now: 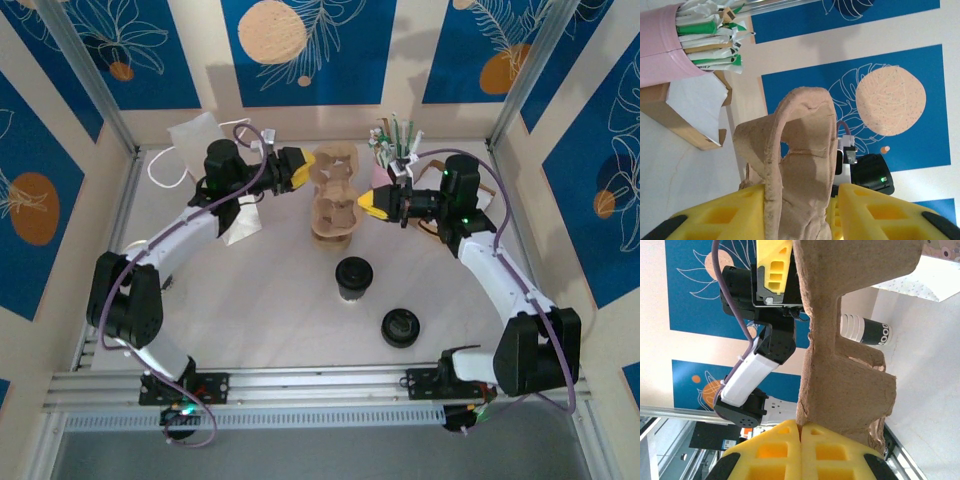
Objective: Pack the takeout coffee
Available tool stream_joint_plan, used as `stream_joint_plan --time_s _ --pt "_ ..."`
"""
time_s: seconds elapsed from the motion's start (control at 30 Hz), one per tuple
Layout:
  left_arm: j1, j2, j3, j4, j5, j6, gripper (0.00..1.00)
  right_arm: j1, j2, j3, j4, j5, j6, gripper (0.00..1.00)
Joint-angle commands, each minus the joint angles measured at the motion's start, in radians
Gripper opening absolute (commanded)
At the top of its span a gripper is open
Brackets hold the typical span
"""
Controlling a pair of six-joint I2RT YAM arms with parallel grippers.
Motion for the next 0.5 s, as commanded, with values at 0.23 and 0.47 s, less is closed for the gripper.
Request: stream_joint_plan --time_s 0.23,0.47 --pt "-0.014 -0.005 -0.021 0.104 0.023 -0.041 0.22 -0.005 -0.019 -0.025 -0.030 -0.027 -0.018 0.00" --pt "-0.014 -0.007 -0.027 0.108 0.020 -0.041 0.12 -0.005 -0.011 -0.030 -0.033 -0.023 -0.022 0.00"
